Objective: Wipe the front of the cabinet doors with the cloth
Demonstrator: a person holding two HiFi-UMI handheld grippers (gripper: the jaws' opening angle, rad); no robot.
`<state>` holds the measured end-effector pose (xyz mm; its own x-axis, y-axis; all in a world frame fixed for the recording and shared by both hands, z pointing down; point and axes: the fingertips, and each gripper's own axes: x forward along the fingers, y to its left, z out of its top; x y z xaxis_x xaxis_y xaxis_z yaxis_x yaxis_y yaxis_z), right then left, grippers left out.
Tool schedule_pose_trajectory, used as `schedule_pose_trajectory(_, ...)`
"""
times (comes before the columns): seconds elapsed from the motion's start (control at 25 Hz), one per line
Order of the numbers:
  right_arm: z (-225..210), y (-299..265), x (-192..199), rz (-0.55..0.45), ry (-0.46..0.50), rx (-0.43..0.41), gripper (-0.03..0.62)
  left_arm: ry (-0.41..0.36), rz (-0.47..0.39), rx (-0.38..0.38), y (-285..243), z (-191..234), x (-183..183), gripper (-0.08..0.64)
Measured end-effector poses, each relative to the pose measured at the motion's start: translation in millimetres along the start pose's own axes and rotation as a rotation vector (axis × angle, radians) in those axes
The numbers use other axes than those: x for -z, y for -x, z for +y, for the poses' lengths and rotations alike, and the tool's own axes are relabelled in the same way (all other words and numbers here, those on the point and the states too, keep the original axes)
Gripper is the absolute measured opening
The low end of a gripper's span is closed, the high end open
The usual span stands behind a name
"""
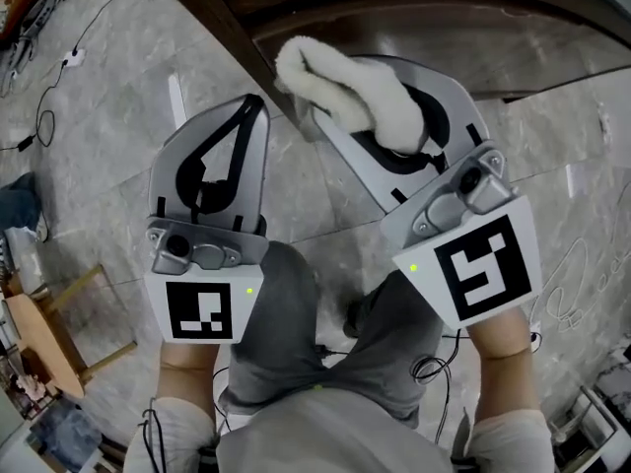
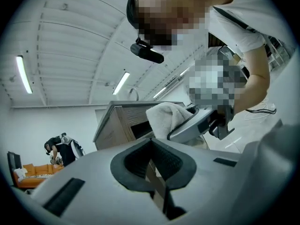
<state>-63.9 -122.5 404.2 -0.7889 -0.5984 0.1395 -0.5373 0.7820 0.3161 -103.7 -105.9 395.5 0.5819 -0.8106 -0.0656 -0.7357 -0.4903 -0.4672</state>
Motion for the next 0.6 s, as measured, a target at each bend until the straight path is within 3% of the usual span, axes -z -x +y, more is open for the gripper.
schedule_pose_trajectory(0.6, -14, -13, 39, -0.097, 0.038, 0.036, 0.135, 0.012, -0.119, -0.029, -1, -36, 48, 0.018)
